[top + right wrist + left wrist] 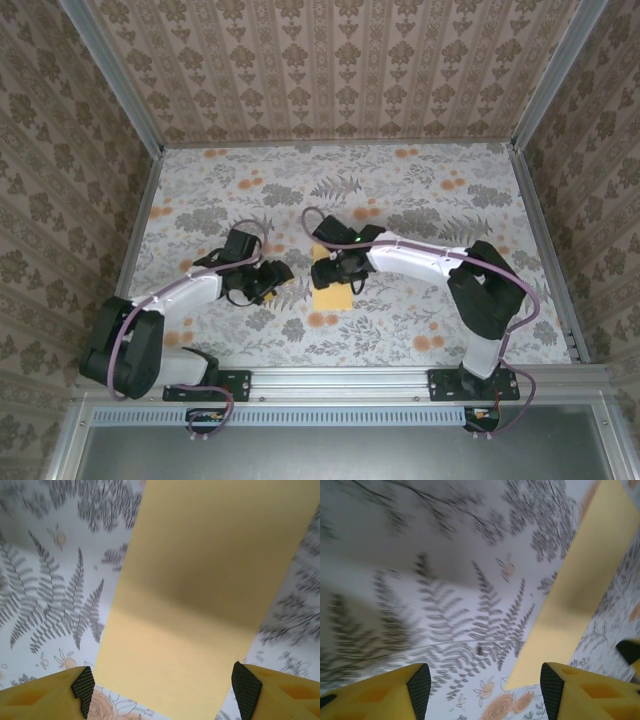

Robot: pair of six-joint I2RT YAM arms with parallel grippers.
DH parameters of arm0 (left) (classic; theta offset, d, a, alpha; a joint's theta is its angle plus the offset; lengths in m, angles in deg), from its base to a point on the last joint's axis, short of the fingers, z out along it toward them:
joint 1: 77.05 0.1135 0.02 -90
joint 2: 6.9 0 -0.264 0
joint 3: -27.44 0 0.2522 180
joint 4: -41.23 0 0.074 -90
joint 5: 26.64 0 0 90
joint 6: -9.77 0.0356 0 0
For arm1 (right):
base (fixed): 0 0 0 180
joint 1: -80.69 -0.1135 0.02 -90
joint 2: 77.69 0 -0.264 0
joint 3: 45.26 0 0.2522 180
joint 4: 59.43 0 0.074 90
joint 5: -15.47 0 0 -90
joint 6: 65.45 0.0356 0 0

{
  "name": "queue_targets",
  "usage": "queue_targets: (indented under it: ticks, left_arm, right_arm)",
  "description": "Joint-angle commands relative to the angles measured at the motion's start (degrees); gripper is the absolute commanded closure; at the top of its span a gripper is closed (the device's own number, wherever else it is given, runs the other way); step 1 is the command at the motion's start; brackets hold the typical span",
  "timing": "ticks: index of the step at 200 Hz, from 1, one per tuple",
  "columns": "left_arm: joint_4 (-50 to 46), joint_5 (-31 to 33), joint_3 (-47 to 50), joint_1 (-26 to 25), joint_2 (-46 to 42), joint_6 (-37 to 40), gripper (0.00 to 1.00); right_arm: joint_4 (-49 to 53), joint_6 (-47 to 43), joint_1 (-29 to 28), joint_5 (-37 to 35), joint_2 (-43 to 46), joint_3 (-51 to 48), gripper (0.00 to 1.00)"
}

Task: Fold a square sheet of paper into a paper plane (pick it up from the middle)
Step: Move the square sheet of paper to the center of the table, then fold the triangle a second time at the center of the table.

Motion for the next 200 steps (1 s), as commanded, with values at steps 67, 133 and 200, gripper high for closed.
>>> queue_targets:
  ticks: [67, 133, 200]
  left_arm:
    - [-3.52, -1.50, 0.82, 4.85, -2.47, 2.91, 0.33]
    - [-2.80, -2.21, 0.82, 4.77, -1.26, 3.62, 0.31]
    - [-2.48, -2.64, 0.56, 4.33, -0.52, 4.06, 0.30]
  right_arm:
    - [10.32, -0.58, -6.37, -8.05, -10.79, 7.99, 0.13]
    - [12.52, 0.09, -6.19, -8.96, -15.54, 7.46, 0.15]
    - [6.56, -1.09, -2.64, -3.11, -11.45, 0.56, 0.28]
